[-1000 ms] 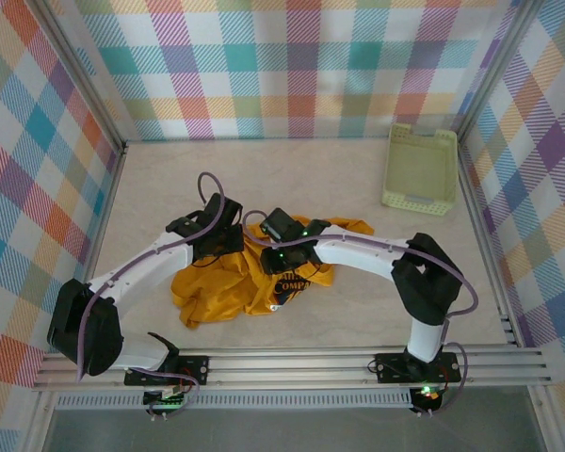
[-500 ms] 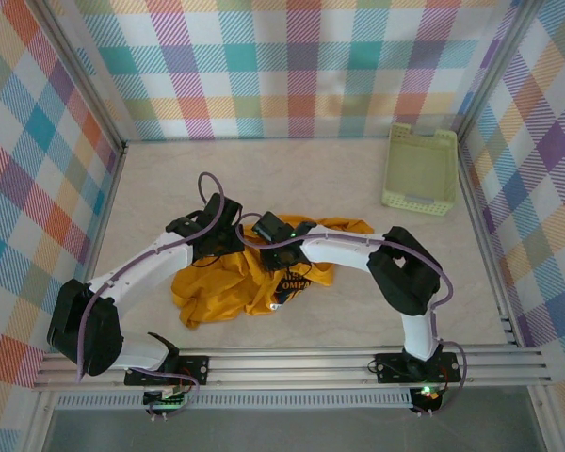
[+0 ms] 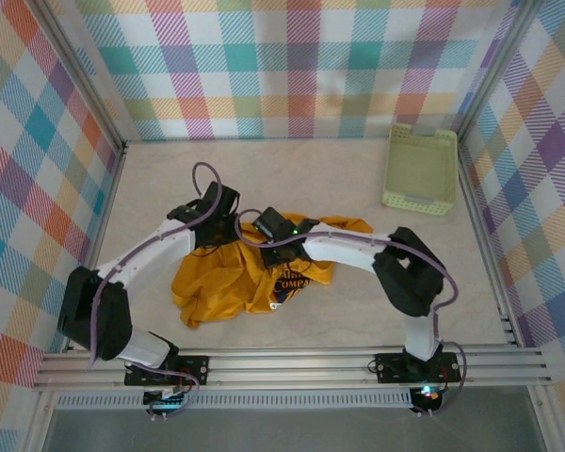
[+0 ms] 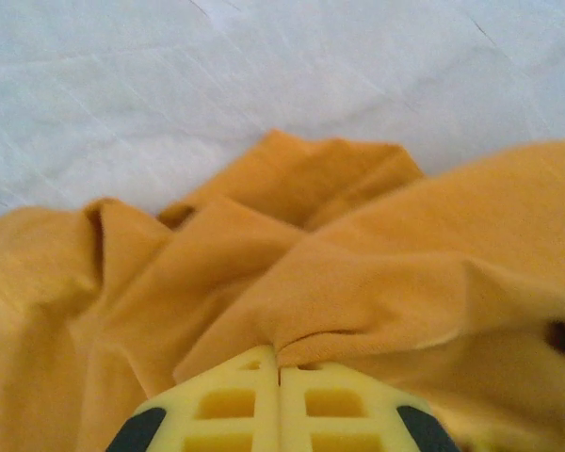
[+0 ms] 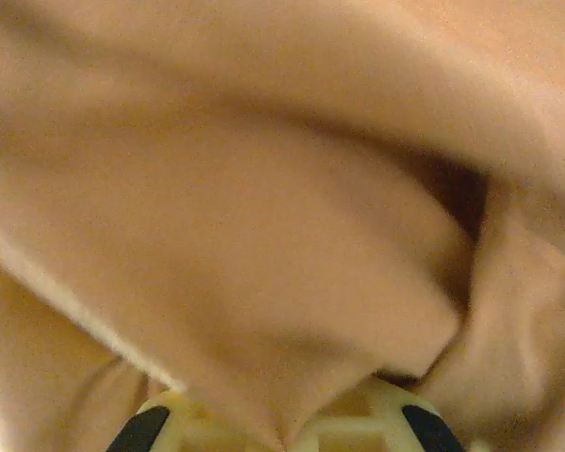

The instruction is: Fold the inside-out t-shirt

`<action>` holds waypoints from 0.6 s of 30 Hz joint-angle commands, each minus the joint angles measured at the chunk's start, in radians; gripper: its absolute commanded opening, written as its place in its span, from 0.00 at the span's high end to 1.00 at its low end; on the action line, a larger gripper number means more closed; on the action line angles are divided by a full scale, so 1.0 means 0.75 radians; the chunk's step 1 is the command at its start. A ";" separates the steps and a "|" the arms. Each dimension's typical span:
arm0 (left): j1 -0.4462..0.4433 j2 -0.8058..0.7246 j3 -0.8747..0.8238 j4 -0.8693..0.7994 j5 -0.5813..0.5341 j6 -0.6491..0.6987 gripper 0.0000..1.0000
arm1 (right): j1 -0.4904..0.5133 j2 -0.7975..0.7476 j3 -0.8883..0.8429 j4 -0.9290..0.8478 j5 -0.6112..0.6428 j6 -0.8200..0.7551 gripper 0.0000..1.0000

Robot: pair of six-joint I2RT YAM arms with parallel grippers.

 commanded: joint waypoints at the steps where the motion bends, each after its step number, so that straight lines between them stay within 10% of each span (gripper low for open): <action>1: 0.081 0.112 0.093 -0.075 -0.054 -0.041 1.00 | 0.061 -0.268 -0.138 0.062 0.009 -0.074 1.00; 18: 0.150 0.220 0.099 -0.126 -0.069 -0.036 1.00 | 0.210 -0.627 -0.771 0.355 0.092 0.049 1.00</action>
